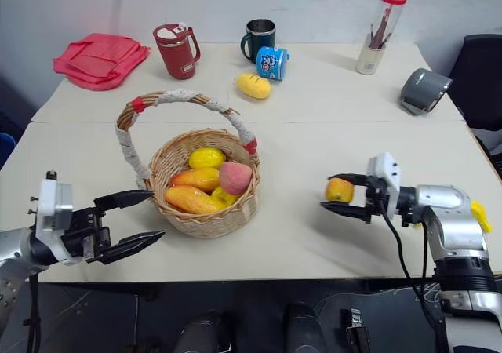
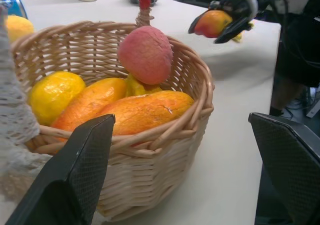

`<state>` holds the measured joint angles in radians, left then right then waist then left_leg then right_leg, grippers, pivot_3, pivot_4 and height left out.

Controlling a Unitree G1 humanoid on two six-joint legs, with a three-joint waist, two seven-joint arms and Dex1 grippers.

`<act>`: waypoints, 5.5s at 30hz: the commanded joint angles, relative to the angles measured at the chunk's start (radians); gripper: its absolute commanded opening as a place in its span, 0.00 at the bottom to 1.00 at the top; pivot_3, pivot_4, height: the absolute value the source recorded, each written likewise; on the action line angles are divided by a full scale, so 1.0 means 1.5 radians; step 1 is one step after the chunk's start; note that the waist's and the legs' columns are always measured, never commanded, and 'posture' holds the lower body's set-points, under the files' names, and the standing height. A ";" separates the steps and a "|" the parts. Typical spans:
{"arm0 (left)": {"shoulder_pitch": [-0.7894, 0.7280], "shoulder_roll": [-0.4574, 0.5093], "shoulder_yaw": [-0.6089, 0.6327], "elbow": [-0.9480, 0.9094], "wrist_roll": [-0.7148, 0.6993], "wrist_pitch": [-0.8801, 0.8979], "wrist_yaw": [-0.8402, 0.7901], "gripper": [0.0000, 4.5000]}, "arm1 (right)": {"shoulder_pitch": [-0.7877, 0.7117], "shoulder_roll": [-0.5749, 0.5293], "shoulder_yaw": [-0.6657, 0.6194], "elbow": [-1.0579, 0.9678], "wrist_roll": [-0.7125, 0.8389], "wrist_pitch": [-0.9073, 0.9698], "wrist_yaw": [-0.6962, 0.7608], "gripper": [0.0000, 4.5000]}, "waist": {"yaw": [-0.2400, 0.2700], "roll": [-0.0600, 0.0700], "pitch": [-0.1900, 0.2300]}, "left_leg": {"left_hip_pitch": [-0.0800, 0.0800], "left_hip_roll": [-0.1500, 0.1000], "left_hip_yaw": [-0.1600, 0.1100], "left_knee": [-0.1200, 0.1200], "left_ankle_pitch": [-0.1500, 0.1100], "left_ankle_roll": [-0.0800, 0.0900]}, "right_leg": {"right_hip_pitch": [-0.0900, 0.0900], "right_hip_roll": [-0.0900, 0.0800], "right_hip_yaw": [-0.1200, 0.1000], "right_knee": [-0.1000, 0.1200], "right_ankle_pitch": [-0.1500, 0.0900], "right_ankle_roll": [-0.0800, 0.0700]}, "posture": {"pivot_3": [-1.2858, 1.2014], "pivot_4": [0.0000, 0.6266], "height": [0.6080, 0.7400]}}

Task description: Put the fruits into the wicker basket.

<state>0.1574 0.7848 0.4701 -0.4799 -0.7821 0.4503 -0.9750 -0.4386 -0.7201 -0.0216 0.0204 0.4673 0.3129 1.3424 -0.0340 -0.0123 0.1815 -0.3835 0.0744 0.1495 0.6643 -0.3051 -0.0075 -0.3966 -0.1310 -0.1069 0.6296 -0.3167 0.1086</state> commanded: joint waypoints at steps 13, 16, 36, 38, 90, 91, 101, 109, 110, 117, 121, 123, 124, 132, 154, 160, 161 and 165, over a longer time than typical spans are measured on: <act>0.071 -0.026 0.044 -0.024 -0.008 -0.013 0.009 1.00 | -0.285 0.308 0.223 -0.136 0.002 0.262 -0.314 0.95 | 0.003 -0.002 -0.001 | -0.007 -0.002 0.001 0.003 -0.001 0.001 | -0.009 -0.002 0.001 0.009 0.000 -0.003 | 0.52 0.24 1.00; 0.071 -0.030 0.040 -0.033 -0.010 -0.011 0.014 1.00 | -0.282 0.308 0.216 -0.133 -0.007 0.245 -0.316 0.99 | 0.003 -0.003 -0.001 | -0.007 -0.002 0.000 0.002 -0.001 0.001 | -0.009 -0.002 0.001 0.009 0.000 -0.003 | 0.52 0.24 1.00; -0.079 -0.031 -0.092 0.013 -0.002 -0.013 -0.017 1.00 | 0.309 0.050 -0.397 -0.243 0.069 -0.057 -0.194 0.99 | 0.023 -0.003 -0.002 | -0.005 -0.002 0.003 0.001 -0.001 0.001 | -0.007 -0.001 0.001 0.001 0.001 -0.001 | 0.52 0.24 1.00; -0.096 -0.031 -0.104 0.020 -0.004 -0.009 -0.022 1.00 | 0.406 0.067 -0.475 -0.193 0.032 -0.141 -0.188 0.99 | 0.025 -0.003 -0.002 | -0.005 -0.002 0.002 0.001 -0.001 0.001 | -0.007 0.000 0.001 0.001 0.001 -0.001 | 0.52 0.24 1.00; 0.018 -0.028 -0.018 -0.102 -0.024 -0.003 0.050 1.00 | -0.468 -0.304 0.130 0.843 -0.544 -0.477 0.093 0.99 | -0.004 0.007 0.000 | 0.006 -0.003 0.003 0.000 -0.003 0.000 | 0.002 0.000 0.006 -0.002 0.000 -0.001 | 0.52 0.24 1.00; 0.019 -0.030 -0.020 -0.102 -0.023 -0.004 0.051 1.00 | -0.469 -0.309 0.135 0.845 -0.548 -0.472 0.113 0.99 | -0.004 0.007 0.000 | 0.006 -0.003 0.003 0.000 -0.003 0.000 | 0.002 0.000 0.006 -0.002 0.000 -0.001 | 0.52 0.24 1.00; 0.002 -0.031 -0.032 -0.086 -0.015 -0.015 0.047 1.00 | -0.432 -0.277 0.222 0.859 -0.640 -0.523 0.026 0.99 | -0.015 0.007 0.000 | 0.006 -0.003 0.003 0.000 -0.003 0.000 | 0.002 0.000 0.006 -0.002 0.000 -0.001 | 0.52 0.24 1.00; -0.008 -0.039 -0.042 -0.082 -0.009 -0.017 0.058 1.00 | -0.418 -0.216 0.246 0.874 -0.663 -0.548 -0.038 0.64 | -0.018 0.007 0.000 | 0.006 -0.003 0.003 0.000 -0.003 0.000 | 0.002 0.001 0.006 -0.001 0.000 -0.001 | 0.52 0.24 1.00; -0.008 -0.041 -0.042 -0.083 -0.007 -0.017 0.061 1.00 | -0.419 -0.211 0.241 0.875 -0.658 -0.547 -0.029 0.57 | -0.018 0.007 0.001 | 0.006 -0.003 0.003 0.000 -0.003 0.000 | 0.002 0.001 0.006 -0.001 0.000 -0.001 | 0.52 0.24 1.00; 0.038 -0.052 -0.005 -0.094 -0.014 -0.020 0.070 1.00 | -0.451 -0.189 0.175 0.872 -0.538 -0.508 0.162 0.10 | -0.020 0.007 0.001 | 0.006 -0.003 0.003 0.001 -0.003 0.000 | 0.002 0.001 0.006 -0.001 0.000 -0.001 | 0.52 0.24 1.00; 0.100 -0.068 0.039 -0.098 -0.017 -0.028 0.072 1.00 | -0.413 -0.188 0.270 0.668 -0.236 -0.336 0.181 0.10 | -0.027 0.007 0.001 | 0.006 -0.001 0.003 0.001 -0.003 -0.001 | 0.002 0.002 0.006 -0.001 0.000 -0.001 | 0.52 0.24 1.00; 0.133 -0.082 0.062 -0.103 -0.018 -0.034 0.073 1.00 | -0.345 -0.262 0.339 0.369 0.012 -0.142 0.181 0.10 | -0.024 0.009 0.002 | 0.006 -0.001 0.003 0.000 -0.003 -0.001 | 0.002 0.001 0.006 -0.001 0.000 -0.001 | 0.52 0.24 1.00; 0.149 -0.089 0.072 -0.106 -0.021 -0.036 0.075 1.00 | -0.325 -0.279 0.336 0.243 0.108 -0.057 0.181 0.10 | -0.022 0.010 0.002 | 0.005 0.000 0.001 0.000 -0.003 -0.001 | 0.001 0.000 0.006 0.000 0.000 -0.002 | 0.52 0.24 1.00; 0.210 -0.116 0.101 -0.110 -0.023 -0.046 0.080 1.00 | -0.304 -0.063 0.142 -0.171 0.498 0.225 -0.029 0.10 | -0.002 0.007 0.001 | 0.004 0.003 -0.001 0.001 -0.006 -0.001 | 0.000 0.001 0.004 -0.001 0.000 -0.002 | 0.52 0.24 1.00; 0.201 -0.130 0.106 -0.107 -0.031 -0.051 0.109 1.00 | -0.305 0.386 0.227 -0.056 -0.004 0.095 -0.429 0.10 | 0.001 -0.002 -0.004 | -0.005 -0.001 0.001 0.006 -0.006 0.000 | -0.010 0.000 0.003 0.009 0.001 -0.003 | 0.52 0.24 1.00; 0.190 -0.128 0.101 -0.105 -0.029 -0.053 0.114 1.00 | -0.282 0.377 0.235 -0.039 -0.025 0.133 -0.398 0.38 | 0.000 -0.001 -0.004 | -0.005 -0.001 0.001 0.006 -0.006 0.000 | -0.010 0.000 0.003 0.009 0.001 -0.003 | 0.52 0.24 1.00; 0.187 -0.127 0.099 -0.106 -0.030 -0.052 0.115 1.00 | -0.283 0.374 0.232 -0.038 -0.027 0.135 -0.391 0.46 | 0.000 -0.001 -0.004 | -0.005 -0.001 0.001 0.006 -0.006 0.000 | -0.010 0.000 0.003 0.009 0.001 -0.003 | 0.52 0.24 1.00; 0.178 -0.124 0.097 -0.108 -0.033 -0.050 0.118 1.00 | -0.291 0.366 0.196 -0.052 0.010 0.163 -0.352 0.77 | -0.001 -0.001 -0.004 | -0.005 -0.001 0.001 0.006 -0.006 0.000 | -0.010 0.000 0.003 0.009 0.001 -0.003 | 0.52 0.24 1.00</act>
<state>0.4279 0.5939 0.6080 -0.6155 -0.8165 0.3924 -0.8005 -0.8530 -0.1643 0.3153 -0.0142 0.4308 0.5437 0.7699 -0.0348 -0.0145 0.1760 -0.3909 0.0727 0.1504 0.6726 -0.3138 -0.0068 -0.4124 -0.1304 -0.1032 0.6427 -0.3154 0.1034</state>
